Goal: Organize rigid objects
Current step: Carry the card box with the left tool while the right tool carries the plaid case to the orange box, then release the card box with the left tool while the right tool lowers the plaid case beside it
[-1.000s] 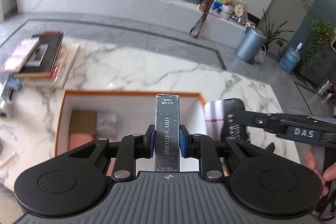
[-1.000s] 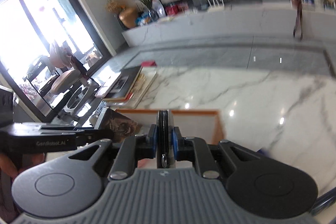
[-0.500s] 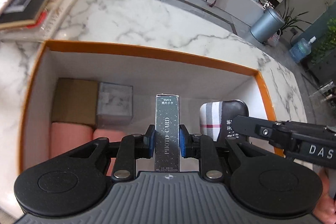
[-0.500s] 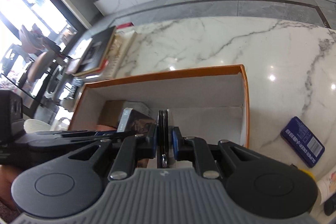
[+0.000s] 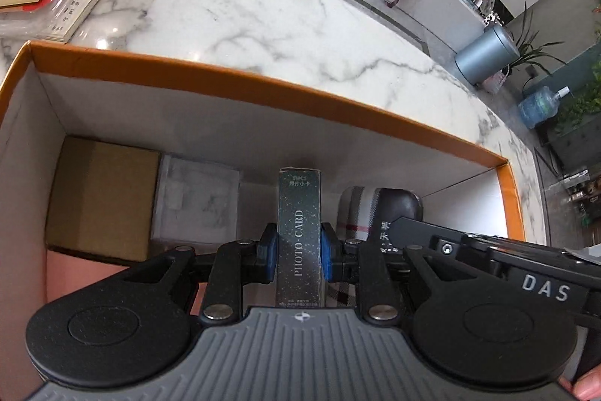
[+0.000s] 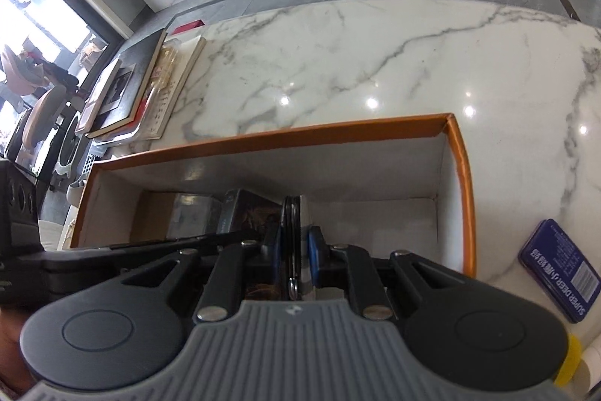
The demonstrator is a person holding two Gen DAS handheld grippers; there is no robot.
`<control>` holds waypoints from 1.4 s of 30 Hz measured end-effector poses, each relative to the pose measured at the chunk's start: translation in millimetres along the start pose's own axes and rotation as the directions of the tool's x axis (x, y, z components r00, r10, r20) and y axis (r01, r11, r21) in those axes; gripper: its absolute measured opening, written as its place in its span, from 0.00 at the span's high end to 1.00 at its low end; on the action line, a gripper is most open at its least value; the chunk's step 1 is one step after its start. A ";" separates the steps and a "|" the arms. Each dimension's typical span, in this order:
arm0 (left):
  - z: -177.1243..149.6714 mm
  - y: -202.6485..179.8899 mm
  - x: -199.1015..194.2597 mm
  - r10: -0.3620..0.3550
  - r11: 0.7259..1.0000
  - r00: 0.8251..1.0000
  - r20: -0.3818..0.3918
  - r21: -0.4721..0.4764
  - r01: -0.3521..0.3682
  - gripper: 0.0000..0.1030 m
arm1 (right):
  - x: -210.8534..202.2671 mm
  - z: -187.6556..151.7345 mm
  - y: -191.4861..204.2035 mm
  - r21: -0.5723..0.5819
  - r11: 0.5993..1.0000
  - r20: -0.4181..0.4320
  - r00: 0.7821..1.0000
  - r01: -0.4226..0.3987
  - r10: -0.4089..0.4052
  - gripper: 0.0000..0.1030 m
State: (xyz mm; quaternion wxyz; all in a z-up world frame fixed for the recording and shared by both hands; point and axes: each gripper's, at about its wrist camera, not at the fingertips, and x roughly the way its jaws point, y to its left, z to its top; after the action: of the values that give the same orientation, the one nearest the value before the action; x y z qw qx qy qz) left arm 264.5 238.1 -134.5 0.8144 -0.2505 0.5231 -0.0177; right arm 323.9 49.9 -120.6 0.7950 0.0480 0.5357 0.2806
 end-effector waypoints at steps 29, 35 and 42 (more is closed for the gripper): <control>-45.4 -56.0 -31.7 0.259 0.775 0.965 0.041 0.588 -0.233 0.47 | 21.1 17.6 -4.5 0.043 0.996 -0.082 0.994 0.082 -0.078 0.84; -55.1 -60.0 -30.3 0.249 0.723 0.967 0.052 0.655 -0.222 0.43 | 26.6 8.0 20.4 -0.220 0.964 -0.104 0.979 0.152 -0.178 0.67; -77.3 -69.8 -25.7 0.273 0.582 0.958 0.082 0.779 -0.233 0.35 | 30.1 -5.4 27.5 -0.498 0.863 -0.191 0.961 0.080 -0.199 0.55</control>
State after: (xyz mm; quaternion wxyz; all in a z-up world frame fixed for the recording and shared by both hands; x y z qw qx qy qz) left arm 202.6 154.4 -108.3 0.8234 0.2057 0.5119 -0.1329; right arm 316.4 86.7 -137.4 0.7304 -0.2259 0.5405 0.3511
